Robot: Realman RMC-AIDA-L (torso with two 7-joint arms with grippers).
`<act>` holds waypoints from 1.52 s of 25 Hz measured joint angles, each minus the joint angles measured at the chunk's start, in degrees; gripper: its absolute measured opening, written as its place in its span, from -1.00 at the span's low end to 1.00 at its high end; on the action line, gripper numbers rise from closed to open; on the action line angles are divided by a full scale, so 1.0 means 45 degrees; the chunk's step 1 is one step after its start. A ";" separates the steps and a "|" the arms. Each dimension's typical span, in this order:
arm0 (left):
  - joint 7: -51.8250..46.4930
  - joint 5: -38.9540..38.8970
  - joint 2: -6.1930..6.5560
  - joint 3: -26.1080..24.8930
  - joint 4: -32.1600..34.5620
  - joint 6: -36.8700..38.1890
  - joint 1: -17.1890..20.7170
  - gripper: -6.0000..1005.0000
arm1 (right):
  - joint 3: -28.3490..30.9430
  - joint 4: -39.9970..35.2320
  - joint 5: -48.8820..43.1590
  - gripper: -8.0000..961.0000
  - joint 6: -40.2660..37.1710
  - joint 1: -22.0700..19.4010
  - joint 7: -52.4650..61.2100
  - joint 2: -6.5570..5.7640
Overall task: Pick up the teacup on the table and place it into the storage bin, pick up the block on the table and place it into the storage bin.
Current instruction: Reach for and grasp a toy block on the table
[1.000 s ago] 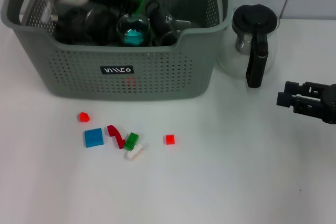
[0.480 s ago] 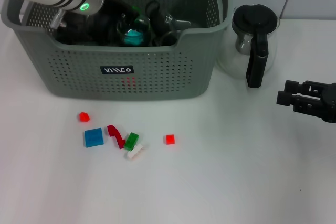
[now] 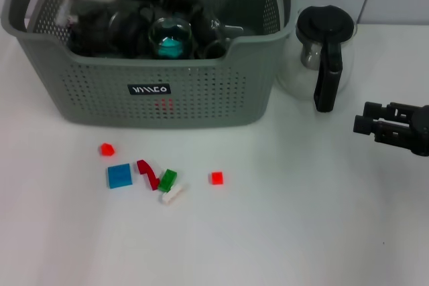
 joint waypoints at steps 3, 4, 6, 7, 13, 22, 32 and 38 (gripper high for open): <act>-0.0005 -0.1914 0.0084 -0.0207 0.2205 0.1542 0.1089 0.16 | 0.0000 0.0003 -0.0001 0.27 0.0031 0.0003 0.0012 -0.0011; -0.0004 -0.2314 0.0088 -0.0373 0.2815 0.2128 0.1383 0.22 | 0.0000 0.0014 -0.0001 0.27 0.0045 0.0006 0.0008 -0.0015; -0.0006 -0.2812 0.0080 -0.0738 0.3727 0.3204 0.1818 0.36 | 0.0000 0.0029 -0.0001 0.27 0.0052 0.0007 0.0010 -0.0016; -0.0010 -0.3008 0.0065 -0.0965 0.4104 0.3862 0.2003 0.35 | 0.0000 0.0029 -0.0001 0.27 0.0051 0.0008 0.0013 -0.0018; 0.0201 -0.3914 0.0084 -0.1982 0.4968 0.7470 0.2769 0.34 | 0.0000 -0.0011 -0.0003 0.27 -0.0028 0.0053 0.0047 -0.0020; 0.2916 -0.3562 0.0062 -0.1552 0.4359 0.9365 0.3796 0.34 | -0.0012 0.0039 -0.0061 0.27 -0.0049 0.0224 0.0070 -0.0020; 0.3375 -0.0779 0.0012 -0.0001 0.1986 0.8194 0.3278 0.34 | -0.0022 0.0038 -0.0076 0.27 -0.0072 0.0151 0.0072 0.0019; 0.3367 0.0431 0.0018 0.1202 0.1809 0.7297 0.3290 0.34 | -0.0016 0.0037 -0.0074 0.27 -0.0071 0.0129 0.0072 0.0011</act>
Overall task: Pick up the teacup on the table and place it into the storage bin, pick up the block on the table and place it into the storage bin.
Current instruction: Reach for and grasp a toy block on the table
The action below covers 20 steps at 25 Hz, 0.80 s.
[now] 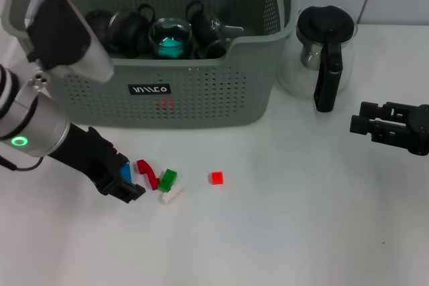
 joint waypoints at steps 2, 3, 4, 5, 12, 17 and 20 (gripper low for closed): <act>0.0029 0.0162 0.0000 0.0193 -0.0034 -0.0209 -0.0002 0.34 | 0.0010 0.0000 -0.0002 0.27 0.0000 0.0001 0.0000 -0.0002; 0.0044 0.0488 0.0010 0.0519 -0.0231 -0.0591 -0.0069 0.34 | 0.0013 0.0000 -0.0003 0.27 0.0001 0.0004 0.0000 -0.0004; 0.0036 0.0712 0.0016 0.0660 -0.0406 -0.0769 -0.0163 0.34 | 0.0014 0.0000 -0.0002 0.27 0.0001 0.0009 0.0000 -0.0004; 0.0022 0.0913 0.0021 0.0765 -0.0558 -0.0922 -0.0240 0.34 | 0.0016 0.0000 -0.0001 0.27 0.0003 0.0009 0.0000 -0.0004; -0.0102 0.1943 -0.0018 0.0908 -0.2059 -0.1878 -0.0946 0.34 | 0.0016 0.0000 -0.0001 0.27 0.0020 -0.0045 0.0000 0.0026; -0.0198 0.2275 -0.0004 0.0991 -0.2799 -0.2486 -0.1214 0.34 | 0.0016 0.0000 -0.0005 0.27 0.0012 -0.0056 -0.0001 0.0028; -0.0326 0.2544 -0.0014 0.1149 -0.3096 -0.2753 -0.1316 0.33 | 0.0016 0.0000 -0.0008 0.27 0.0006 -0.0058 0.0000 0.0028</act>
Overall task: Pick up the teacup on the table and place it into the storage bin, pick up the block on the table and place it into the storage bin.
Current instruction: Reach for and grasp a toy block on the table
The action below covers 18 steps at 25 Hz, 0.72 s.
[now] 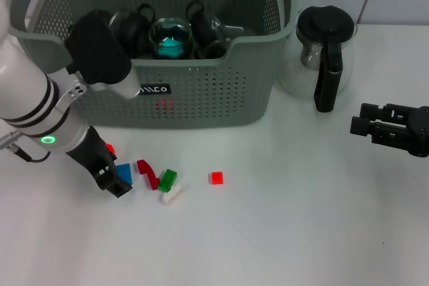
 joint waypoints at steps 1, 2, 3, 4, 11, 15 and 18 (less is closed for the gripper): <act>-0.0015 0.0034 -0.0002 0.0038 -0.0044 -0.0034 -0.0015 0.33 | 0.0000 0.0000 0.0000 0.27 0.0000 0.0000 0.0000 -0.0004; -0.0020 0.0060 -0.0002 0.0072 -0.0096 -0.0072 -0.0029 0.33 | 0.0001 0.0001 -0.0001 0.27 0.0002 0.0000 0.0000 -0.0008; -0.0025 0.0068 -0.0003 0.0077 -0.0136 -0.0103 -0.0043 0.33 | 0.0000 0.0000 -0.0001 0.27 0.0008 0.0000 0.0000 -0.0009; -0.0025 0.0068 -0.0003 0.0077 -0.0136 -0.0103 -0.0043 0.33 | 0.0000 0.0000 -0.0001 0.27 0.0018 0.0000 0.0000 -0.0010; -0.0042 0.0096 0.0028 0.0084 -0.0349 -0.0221 -0.0101 0.33 | 0.0001 0.0001 -0.0001 0.27 0.0035 0.0000 0.0000 -0.0019; -0.0046 0.0106 0.0044 0.0058 -0.0470 -0.0233 -0.0121 0.33 | 0.0001 0.0000 0.0000 0.27 0.0020 0.0000 0.0000 -0.0031; -0.0150 0.0111 0.0074 0.0071 -0.0576 -0.0210 -0.0137 0.33 | 0.0000 0.0000 0.0001 0.27 0.0014 -0.0009 0.0000 -0.0038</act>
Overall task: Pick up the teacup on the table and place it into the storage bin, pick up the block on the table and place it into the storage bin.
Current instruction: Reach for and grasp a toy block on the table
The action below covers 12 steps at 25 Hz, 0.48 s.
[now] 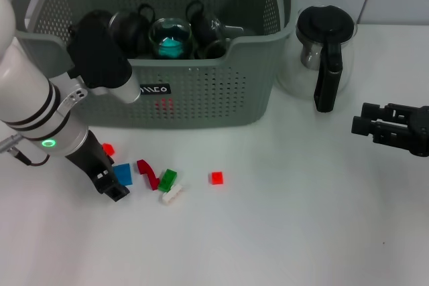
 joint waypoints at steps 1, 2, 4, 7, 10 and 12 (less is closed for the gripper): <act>-0.0024 0.0000 0.0002 0.0006 -0.0002 0.0017 0.0000 0.33 | 0.0000 0.0000 0.0000 0.27 -0.0001 -0.0004 0.0000 -0.0001; -0.0024 0.0000 0.0002 0.0006 -0.0002 0.0017 0.0000 0.33 | 0.0000 0.0000 -0.0001 0.27 -0.0001 -0.0009 -0.0001 -0.0002; -0.0104 0.0005 0.0003 0.0013 0.0015 0.0183 -0.0013 0.33 | 0.0000 0.0000 0.0000 0.27 -0.0002 -0.0011 -0.0001 -0.0003; -0.0178 0.0005 -0.0004 0.0014 0.0217 0.0622 -0.0037 0.33 | 0.0000 0.0000 0.0000 0.27 -0.0002 -0.0011 0.0000 -0.0003; -0.0217 0.0006 -0.0019 0.0014 0.0394 0.0891 -0.0032 0.33 | 0.0000 0.0000 0.0000 0.27 -0.0002 -0.0012 0.0000 -0.0002; -0.0279 0.0006 -0.0043 0.0013 0.0639 0.1077 0.0036 0.33 | 0.0000 0.0000 0.0000 0.27 -0.0001 -0.0020 -0.0001 -0.0002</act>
